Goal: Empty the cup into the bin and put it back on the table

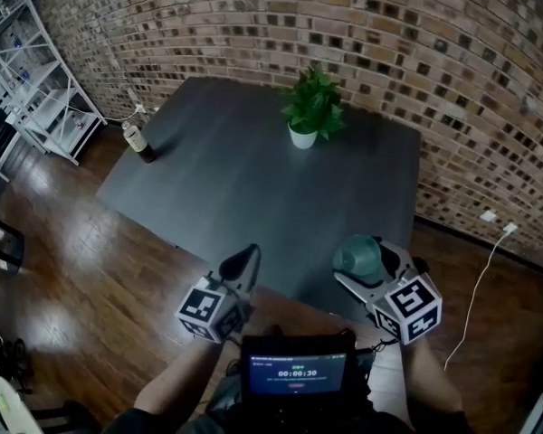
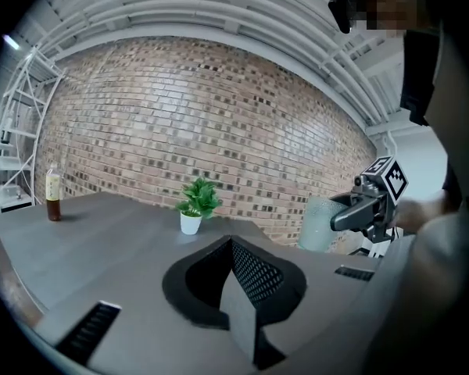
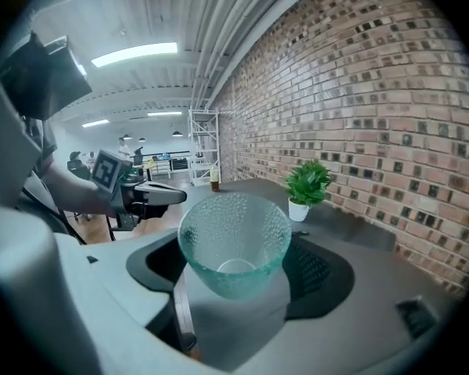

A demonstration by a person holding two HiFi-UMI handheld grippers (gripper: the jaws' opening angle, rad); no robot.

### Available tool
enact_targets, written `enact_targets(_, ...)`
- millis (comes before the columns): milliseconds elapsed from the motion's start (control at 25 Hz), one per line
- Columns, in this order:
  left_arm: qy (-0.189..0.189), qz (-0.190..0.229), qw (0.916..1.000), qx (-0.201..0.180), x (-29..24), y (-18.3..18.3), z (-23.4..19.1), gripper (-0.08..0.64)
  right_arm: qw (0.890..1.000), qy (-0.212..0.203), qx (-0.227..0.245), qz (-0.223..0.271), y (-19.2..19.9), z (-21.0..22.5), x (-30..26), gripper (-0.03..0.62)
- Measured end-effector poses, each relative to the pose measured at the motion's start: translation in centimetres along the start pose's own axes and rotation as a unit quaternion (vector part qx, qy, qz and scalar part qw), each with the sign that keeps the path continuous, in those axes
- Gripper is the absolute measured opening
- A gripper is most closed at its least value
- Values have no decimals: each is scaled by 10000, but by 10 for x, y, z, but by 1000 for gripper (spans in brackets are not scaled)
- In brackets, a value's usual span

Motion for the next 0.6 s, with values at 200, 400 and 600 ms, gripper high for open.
enact_targets(200,40,-47,10000,14,21,-5,-35,0,9999,18,-89,-47,-10,-31,-31,383)
enact_targets(400,-59,-98,9999,89,35,0,-53,0,9999,-164,23,-45,-14,-53,-56,383)
enact_targets(600,-292,-140,9995,39,35,11,-66,0,9993,-368,23,-50,-2,-62,-83,383)
Point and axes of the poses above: the fingertips, and each gripper's own axes: x backward along the fingers, z to its right, y out of its underside, the point moved 7 cm from there along x, backward along the fingers, and after that the axes turned 14 degrees about x, right-handed, at the moved point
